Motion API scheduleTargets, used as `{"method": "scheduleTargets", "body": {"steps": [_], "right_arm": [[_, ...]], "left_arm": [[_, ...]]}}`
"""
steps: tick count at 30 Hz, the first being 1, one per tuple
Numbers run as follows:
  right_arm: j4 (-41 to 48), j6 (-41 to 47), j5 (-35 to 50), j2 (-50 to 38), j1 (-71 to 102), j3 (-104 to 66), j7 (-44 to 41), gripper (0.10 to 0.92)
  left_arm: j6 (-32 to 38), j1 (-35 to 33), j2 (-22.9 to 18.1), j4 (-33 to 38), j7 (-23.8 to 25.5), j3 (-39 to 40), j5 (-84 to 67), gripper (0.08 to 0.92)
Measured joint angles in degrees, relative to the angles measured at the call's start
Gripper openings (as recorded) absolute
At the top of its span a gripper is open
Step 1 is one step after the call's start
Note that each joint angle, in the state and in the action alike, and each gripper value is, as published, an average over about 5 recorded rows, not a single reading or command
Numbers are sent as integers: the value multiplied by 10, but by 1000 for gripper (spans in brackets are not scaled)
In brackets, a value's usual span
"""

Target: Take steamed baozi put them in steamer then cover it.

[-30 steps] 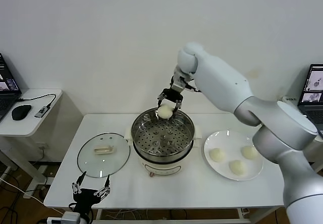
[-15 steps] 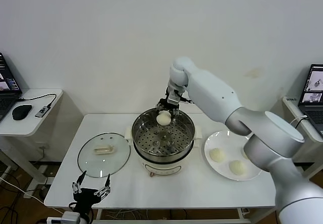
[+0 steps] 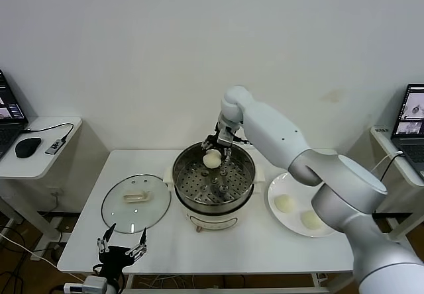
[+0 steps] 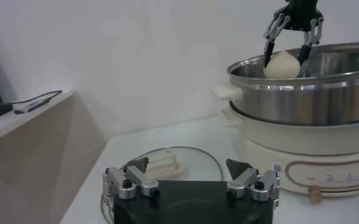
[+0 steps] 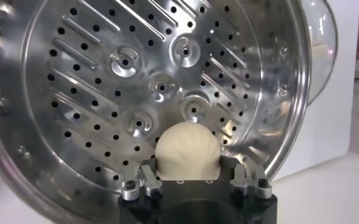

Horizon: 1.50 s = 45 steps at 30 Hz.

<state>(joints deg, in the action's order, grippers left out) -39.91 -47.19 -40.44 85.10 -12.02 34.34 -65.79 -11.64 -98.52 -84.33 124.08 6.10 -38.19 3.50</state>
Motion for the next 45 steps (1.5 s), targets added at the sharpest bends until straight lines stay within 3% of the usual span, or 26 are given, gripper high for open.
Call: {"method": "scheduleTargets", "body": {"steps": [8,15,24,35,45], "right_arm": [[7,0,-12,1,7,1,11,649],[3,6,-6,-2,1,1,11,802],[-28,62,106,-35,-35,5,-55,823],[-91,260,322,-151,-132,62,-112,823],[-204,495,445,-301,-182,126,-135,823]], "left_arm": [[-1,1,-2,-3,0,3,0,823],[-1,2,-2,-3,0,3,0,823],[-4,-1,-1,6,4,2,-2,823],[-14,-17,1,30,5,-5,-11,823],[-28,-13,10,37,5,-7,-21,823]]}}
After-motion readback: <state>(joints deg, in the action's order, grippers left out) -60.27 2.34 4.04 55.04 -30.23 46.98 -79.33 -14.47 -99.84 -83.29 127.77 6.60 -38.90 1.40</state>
